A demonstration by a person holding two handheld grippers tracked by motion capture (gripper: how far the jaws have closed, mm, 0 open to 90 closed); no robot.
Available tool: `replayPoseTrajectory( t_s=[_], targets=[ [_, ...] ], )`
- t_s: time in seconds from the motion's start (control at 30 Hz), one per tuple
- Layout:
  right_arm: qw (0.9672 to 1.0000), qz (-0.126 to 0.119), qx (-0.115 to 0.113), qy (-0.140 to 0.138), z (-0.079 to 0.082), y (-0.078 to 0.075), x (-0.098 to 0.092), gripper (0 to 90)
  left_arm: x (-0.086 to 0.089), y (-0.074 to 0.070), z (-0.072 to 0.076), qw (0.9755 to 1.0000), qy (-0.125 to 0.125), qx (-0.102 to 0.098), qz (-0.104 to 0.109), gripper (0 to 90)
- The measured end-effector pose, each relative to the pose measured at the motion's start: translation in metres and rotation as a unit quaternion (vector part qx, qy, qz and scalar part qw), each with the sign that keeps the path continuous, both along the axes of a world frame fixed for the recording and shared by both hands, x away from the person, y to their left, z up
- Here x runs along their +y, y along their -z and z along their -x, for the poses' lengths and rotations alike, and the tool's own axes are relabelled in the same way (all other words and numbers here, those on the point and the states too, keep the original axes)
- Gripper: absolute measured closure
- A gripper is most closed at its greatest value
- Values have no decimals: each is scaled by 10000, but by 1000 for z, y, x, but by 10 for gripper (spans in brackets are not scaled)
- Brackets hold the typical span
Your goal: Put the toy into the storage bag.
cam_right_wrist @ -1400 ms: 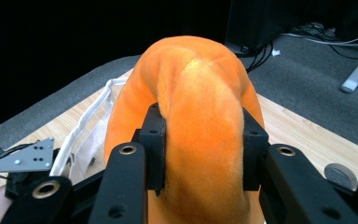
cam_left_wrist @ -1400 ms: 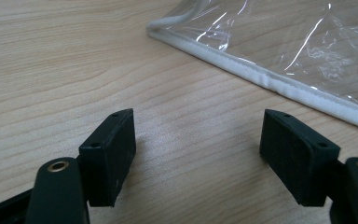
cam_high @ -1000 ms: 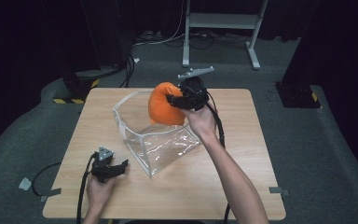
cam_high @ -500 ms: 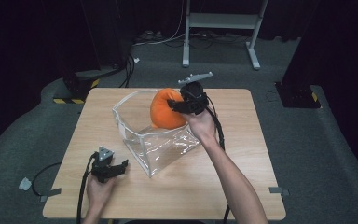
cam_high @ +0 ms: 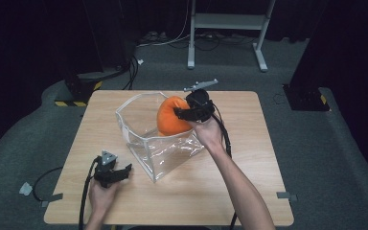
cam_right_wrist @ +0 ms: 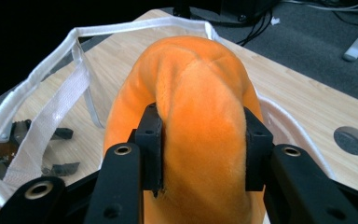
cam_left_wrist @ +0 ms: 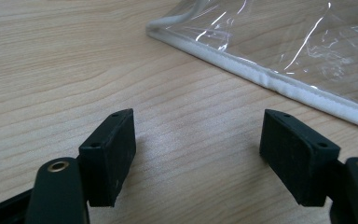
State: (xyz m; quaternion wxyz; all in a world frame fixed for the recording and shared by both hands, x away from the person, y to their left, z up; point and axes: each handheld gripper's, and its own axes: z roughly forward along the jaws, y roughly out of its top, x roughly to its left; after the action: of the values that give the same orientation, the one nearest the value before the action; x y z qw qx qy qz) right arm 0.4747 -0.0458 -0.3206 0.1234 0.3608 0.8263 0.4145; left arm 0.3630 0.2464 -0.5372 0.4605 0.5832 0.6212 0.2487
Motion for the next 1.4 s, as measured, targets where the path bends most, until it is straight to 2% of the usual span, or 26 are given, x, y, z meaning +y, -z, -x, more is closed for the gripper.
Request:
replayPoseTrajectory(
  t_s=[0.33,0.67,0.9,1.27,1.4],
  targets=[
    [9998,75,198,23,-3,13,1,594,0,0,0,10000,12,-1,-8,269],
    [9997,97,226,21,-4,18,0,579,0,0,0,10000,14,4,-17,269],
    [9992,329,210,47,-4,19,4,555,0,0,0,10000,13,3,-16,269],
    [9973,624,383,1,-9,24,12,527,0,0,0,10000,14,1,-15,269],
    [9969,657,441,30,-11,26,13,509,-1,0,0,10000,-3,-6,8,269]
  ],
)
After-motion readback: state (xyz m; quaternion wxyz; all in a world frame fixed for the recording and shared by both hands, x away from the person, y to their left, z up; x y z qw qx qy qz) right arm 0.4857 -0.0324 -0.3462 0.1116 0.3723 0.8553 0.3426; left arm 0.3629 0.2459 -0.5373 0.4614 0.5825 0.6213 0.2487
